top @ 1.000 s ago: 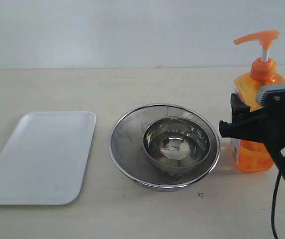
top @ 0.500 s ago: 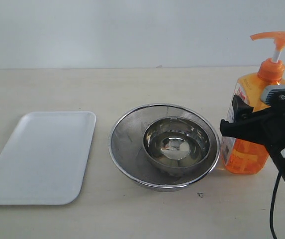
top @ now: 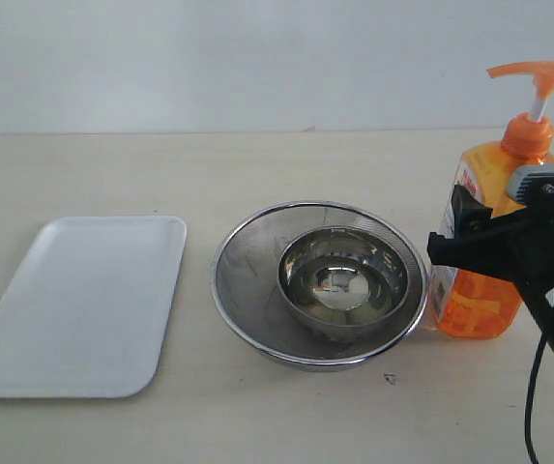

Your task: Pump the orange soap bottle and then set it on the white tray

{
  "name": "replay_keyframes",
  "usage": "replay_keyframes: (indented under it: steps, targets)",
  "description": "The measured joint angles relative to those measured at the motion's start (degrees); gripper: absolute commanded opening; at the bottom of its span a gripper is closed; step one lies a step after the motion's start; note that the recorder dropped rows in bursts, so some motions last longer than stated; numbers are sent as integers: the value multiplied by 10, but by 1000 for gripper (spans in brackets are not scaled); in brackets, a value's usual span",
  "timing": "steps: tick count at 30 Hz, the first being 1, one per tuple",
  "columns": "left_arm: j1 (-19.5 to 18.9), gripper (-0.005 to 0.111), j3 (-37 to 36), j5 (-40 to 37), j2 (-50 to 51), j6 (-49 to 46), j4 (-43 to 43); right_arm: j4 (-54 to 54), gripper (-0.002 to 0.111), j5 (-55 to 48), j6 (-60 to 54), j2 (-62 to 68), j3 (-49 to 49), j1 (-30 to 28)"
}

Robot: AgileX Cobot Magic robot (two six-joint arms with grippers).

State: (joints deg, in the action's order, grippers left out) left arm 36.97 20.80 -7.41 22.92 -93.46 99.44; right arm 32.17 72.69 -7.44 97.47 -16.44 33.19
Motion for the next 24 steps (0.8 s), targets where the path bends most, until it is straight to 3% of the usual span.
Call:
replay_keyframes:
  steps: [24]
  targets:
    - [0,5,0,15,0,24,0,0,0,-1,-1,0,0,0]
